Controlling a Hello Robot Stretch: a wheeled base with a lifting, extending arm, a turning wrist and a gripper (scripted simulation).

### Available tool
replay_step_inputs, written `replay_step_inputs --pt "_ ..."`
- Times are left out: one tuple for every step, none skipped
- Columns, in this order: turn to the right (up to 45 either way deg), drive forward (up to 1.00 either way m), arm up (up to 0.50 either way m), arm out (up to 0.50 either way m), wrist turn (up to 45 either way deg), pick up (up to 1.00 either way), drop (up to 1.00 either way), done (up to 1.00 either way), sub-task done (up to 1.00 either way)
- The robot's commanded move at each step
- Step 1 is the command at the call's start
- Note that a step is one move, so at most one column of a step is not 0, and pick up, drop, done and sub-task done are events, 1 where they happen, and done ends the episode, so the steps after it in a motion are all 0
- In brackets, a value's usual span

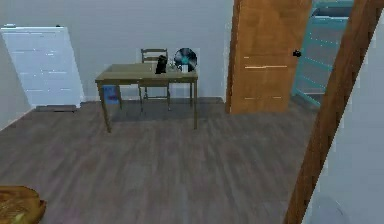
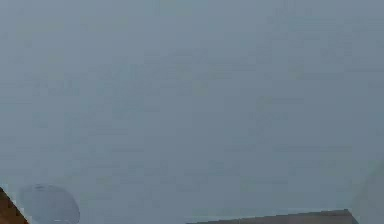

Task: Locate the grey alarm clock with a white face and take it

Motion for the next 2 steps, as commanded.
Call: replay_step_inputs --pt "0.0 1.00 0.00 0.00 0.0 0.00 0.00 0.00 0.00" --pt "0.0 0.10 0.00 0.00 0.0 0.00 0.00 0.00 0.00"
